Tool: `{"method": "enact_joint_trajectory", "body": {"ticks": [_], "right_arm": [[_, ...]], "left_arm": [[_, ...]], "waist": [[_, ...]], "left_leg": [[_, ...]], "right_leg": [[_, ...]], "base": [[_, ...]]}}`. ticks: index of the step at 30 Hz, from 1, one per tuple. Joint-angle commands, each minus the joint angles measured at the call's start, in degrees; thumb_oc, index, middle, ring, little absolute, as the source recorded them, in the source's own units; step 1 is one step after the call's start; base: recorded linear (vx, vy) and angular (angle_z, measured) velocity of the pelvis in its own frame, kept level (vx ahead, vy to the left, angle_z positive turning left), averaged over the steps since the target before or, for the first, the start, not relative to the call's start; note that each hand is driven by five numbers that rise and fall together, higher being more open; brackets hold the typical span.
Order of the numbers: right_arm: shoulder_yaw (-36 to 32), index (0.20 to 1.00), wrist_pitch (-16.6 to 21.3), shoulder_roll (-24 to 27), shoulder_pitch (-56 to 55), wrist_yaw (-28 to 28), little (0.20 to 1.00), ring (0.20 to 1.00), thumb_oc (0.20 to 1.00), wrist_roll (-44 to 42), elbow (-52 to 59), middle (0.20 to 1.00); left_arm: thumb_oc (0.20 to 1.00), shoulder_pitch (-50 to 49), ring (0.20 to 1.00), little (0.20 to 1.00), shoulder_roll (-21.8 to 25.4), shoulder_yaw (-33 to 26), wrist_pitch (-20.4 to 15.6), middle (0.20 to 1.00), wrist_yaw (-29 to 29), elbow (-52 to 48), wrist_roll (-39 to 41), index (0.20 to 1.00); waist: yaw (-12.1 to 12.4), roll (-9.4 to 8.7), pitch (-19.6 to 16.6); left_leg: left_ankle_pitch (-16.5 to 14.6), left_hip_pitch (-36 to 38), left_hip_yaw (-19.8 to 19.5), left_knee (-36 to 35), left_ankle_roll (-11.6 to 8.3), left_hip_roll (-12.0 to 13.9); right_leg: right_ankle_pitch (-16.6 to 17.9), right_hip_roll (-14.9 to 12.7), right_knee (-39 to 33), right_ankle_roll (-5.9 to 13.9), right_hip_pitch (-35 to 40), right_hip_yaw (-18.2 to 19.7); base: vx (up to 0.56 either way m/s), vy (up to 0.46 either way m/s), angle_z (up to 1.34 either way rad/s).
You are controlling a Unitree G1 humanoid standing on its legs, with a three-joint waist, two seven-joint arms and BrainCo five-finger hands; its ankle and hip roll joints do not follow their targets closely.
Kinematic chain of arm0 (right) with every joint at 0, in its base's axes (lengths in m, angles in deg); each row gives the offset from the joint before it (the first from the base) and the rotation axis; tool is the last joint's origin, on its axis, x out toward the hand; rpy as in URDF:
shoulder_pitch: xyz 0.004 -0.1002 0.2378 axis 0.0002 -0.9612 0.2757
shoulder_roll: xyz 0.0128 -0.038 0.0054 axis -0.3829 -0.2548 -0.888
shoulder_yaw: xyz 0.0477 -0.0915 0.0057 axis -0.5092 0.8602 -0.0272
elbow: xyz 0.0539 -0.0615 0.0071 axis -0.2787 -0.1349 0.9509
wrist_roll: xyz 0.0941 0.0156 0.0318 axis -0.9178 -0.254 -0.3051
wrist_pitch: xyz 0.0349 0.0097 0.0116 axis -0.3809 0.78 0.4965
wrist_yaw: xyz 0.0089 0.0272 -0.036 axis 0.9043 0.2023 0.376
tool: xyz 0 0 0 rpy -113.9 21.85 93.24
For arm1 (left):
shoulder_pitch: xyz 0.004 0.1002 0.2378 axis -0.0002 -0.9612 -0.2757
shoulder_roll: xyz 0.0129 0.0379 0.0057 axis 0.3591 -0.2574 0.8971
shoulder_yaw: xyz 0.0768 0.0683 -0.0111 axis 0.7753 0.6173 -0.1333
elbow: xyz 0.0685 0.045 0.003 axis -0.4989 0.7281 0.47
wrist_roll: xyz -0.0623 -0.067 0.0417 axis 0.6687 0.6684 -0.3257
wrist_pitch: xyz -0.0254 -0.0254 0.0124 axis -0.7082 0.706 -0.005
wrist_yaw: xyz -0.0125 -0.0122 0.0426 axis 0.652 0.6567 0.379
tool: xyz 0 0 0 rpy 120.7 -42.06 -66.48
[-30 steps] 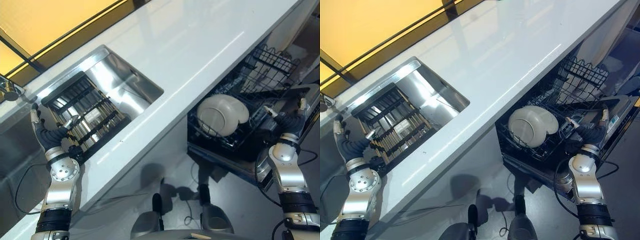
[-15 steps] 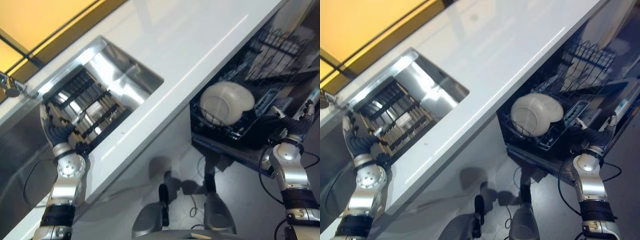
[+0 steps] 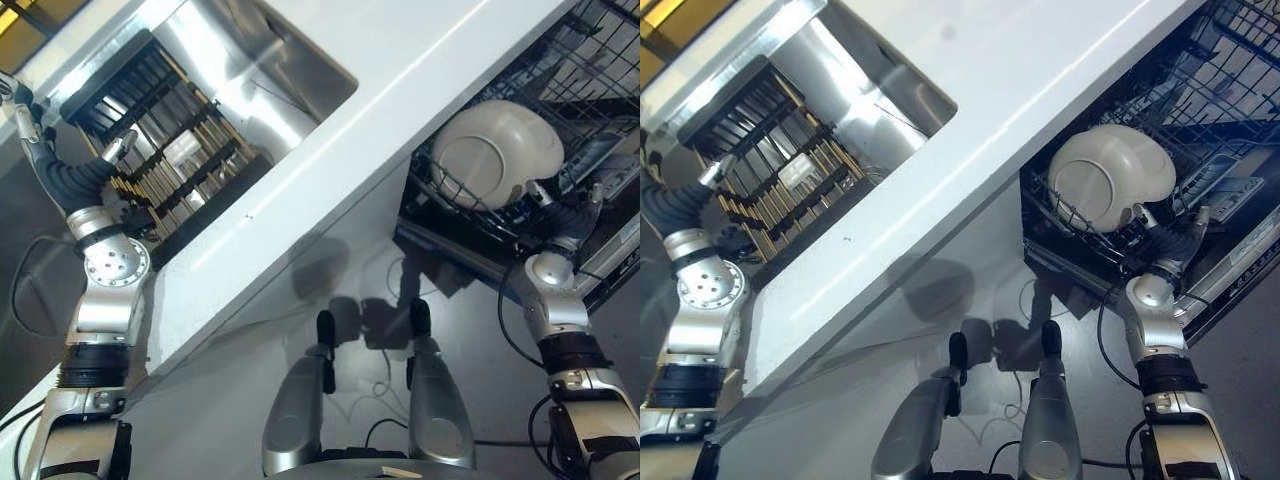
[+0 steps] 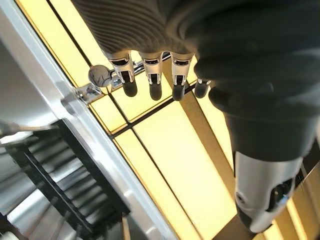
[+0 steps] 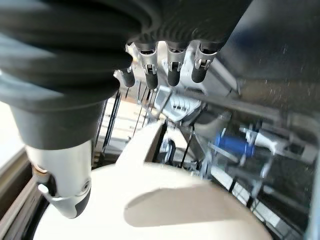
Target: Pick up plates and place into dishwasher.
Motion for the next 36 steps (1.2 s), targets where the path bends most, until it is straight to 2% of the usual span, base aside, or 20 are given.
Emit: {"method": "enact_joint_trajectory", "body": {"ticks": [1, 4, 8, 13, 19, 27, 36], "right_arm": [[-0.38, 1.000, 4.38, -1.13, 4.75, 6.37, 1.000, 1.000, 1.000, -3.36, 0.74, 1.000], [-1.59, 1.000, 6.22, -2.75, 4.02, 9.02, 1.000, 1.000, 1.000, -5.79, 0.03, 1.000], [-0.78, 1.000, 7.44, -4.22, 5.04, 7.97, 1.000, 1.000, 1.000, -8.39, 0.20, 1.000], [0.90, 1.000, 8.26, -5.77, 7.51, 1.27, 1.000, 1.000, 1.000, -11.81, 1.36, 1.000], [5.53, 1.000, 6.62, -7.66, 12.50, -6.80, 1.000, 1.000, 1.000, -11.07, 7.07, 1.000], [10.31, 1.000, 4.08, -9.43, 15.15, -11.55, 1.000, 1.000, 1.000, -5.62, 14.55, 1.000], [12.35, 1.000, 2.75, -9.21, 19.19, -10.53, 1.000, 1.000, 1.000, -3.56, 15.02, 1.000]], "left_arm": [[1.000, -0.28, 1.000, 1.000, -2.62, 2.52, -2.00, 1.000, -1.36, 6.19, -1.09, 1.000], [1.000, -0.44, 1.000, 1.000, -3.16, 3.10, -2.33, 1.000, -2.78, 5.92, -1.14, 1.000], [1.000, -1.26, 1.000, 1.000, -4.65, 4.30, -2.12, 1.000, -4.59, 4.17, -1.18, 1.000], [1.000, -1.42, 1.000, 1.000, -6.49, 5.05, -1.22, 1.000, -4.78, 2.26, -2.20, 1.000], [1.000, -0.85, 1.000, 1.000, -7.50, 5.71, 0.26, 1.000, -4.88, 1.04, -2.74, 1.000], [1.000, -1.70, 1.000, 1.000, -8.38, 4.98, 1.31, 1.000, -4.64, -0.49, -3.09, 1.000], [1.000, -1.60, 1.000, 1.000, -7.47, 4.49, 1.89, 1.000, -3.20, -0.71, -2.39, 1.000]], "waist": [[0.22, -5.42, 1.42], [0.11, -4.59, 1.42], [0.11, -3.06, 1.42], [0.58, -2.13, 1.42], [1.60, -1.71, 1.42], [2.95, -2.13, 1.42], [5.60, -3.55, 1.42]], "left_leg": [[-3.22, -5.64, -2.31, 8.96, -1.12, 1.90], [-3.12, -6.74, -2.30, 8.75, -0.74, 1.32], [-3.24, -7.22, -2.53, 8.90, -0.41, 0.27], [-3.15, -7.69, -2.41, 9.04, -0.37, -0.25], [-2.70, -7.54, -2.44, 8.39, -0.46, -0.81], [-2.52, -7.19, -2.56, 7.90, -0.41, -1.51], [-2.80, -7.02, -3.11, 7.79, -0.03, -2.18]], "right_leg": [[-0.41, -6.44, 0.90, 2.92, -0.60, 3.79], [-0.19, -6.81, 1.10, 2.93, -2.17, 3.79], [-0.07, -7.45, 1.59, 2.65, -3.49, 4.00], [-0.04, -8.12, 1.94, 2.55, -4.34, 3.80], [0.02, -8.50, 2.09, 2.51, -4.72, 3.37], [0.11, -8.79, 2.37, 2.64, -4.94, 2.61], [0.29, -9.26, 2.26, 3.09, -4.15, 0.74]], "base": [[-0.02, 0.025, 0.08], [-0.01, 0.075, 0.03], [0.02, 0.113, 0.05], [0.01, 0.063, 0.05], [0.01, 0.039, -0.02], [0.01, 0.053, 0.00], [0.02, 0.027, 0.02]]}}
